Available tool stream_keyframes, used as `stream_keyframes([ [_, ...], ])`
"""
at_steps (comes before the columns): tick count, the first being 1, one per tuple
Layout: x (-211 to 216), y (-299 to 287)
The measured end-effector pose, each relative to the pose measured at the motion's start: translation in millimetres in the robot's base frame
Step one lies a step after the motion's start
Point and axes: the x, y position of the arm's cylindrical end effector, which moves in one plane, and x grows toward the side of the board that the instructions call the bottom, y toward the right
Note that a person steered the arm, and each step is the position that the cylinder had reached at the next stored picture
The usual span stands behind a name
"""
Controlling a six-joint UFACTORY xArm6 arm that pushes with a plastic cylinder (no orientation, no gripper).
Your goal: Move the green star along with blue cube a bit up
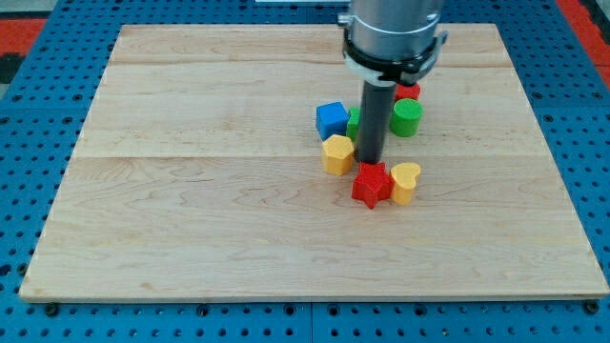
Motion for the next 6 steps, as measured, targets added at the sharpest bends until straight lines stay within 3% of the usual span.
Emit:
stream_keyframes([
  [2,-10,-30],
  [4,2,33],
  [6,-43,42],
])
